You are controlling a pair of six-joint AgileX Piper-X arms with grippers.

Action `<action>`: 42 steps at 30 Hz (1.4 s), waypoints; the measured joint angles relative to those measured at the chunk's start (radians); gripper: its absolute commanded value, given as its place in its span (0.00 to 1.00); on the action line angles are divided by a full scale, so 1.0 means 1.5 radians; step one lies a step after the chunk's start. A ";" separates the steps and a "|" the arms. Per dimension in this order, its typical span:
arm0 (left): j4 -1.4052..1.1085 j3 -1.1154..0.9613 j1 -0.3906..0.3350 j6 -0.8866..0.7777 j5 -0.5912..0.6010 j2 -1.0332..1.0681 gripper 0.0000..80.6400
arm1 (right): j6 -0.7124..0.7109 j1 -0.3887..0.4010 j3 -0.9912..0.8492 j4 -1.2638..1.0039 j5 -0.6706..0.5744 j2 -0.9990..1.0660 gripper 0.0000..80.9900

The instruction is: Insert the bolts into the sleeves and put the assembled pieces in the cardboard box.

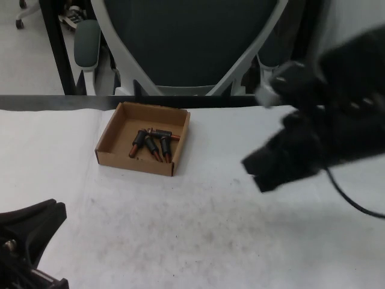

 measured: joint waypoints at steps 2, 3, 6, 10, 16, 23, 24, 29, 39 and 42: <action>-0.003 0.000 0.000 0.005 -0.009 0.000 0.10 | 0.035 -0.015 0.080 -0.042 0.009 -0.055 0.00; -0.005 0.000 0.000 0.005 -0.010 0.000 0.10 | 0.045 -0.022 0.108 -0.061 0.012 -0.078 0.00; -0.010 0.000 0.000 0.005 -0.011 0.000 0.10 | 0.061 -0.041 0.182 -0.103 0.027 -0.163 0.00; -0.016 0.000 0.000 0.005 -0.013 0.000 0.10 | 0.080 -0.062 0.282 -0.143 0.089 -0.339 0.00; -0.052 0.000 0.000 -0.002 -0.014 0.000 0.10 | 0.131 -0.076 0.372 -0.160 0.158 -0.516 0.00; -0.063 0.000 0.000 -0.017 -0.029 0.000 0.10 | 0.155 -0.077 0.472 -0.163 0.220 -0.775 0.00; -0.063 0.000 0.000 -0.011 -0.040 0.000 0.10 | 0.155 -0.077 0.483 -0.163 0.222 -0.802 0.00; -0.053 0.000 0.000 0.034 -0.098 0.000 0.09 | 0.155 -0.077 0.542 -0.111 0.226 -0.900 0.00; -0.080 0.047 0.109 0.060 -0.126 0.000 0.01 | 0.199 -0.077 0.661 -0.172 0.361 -0.904 0.00; -0.132 0.066 0.187 0.053 -0.071 0.000 0.01 | 0.199 -0.077 0.672 -0.196 0.372 -0.904 0.00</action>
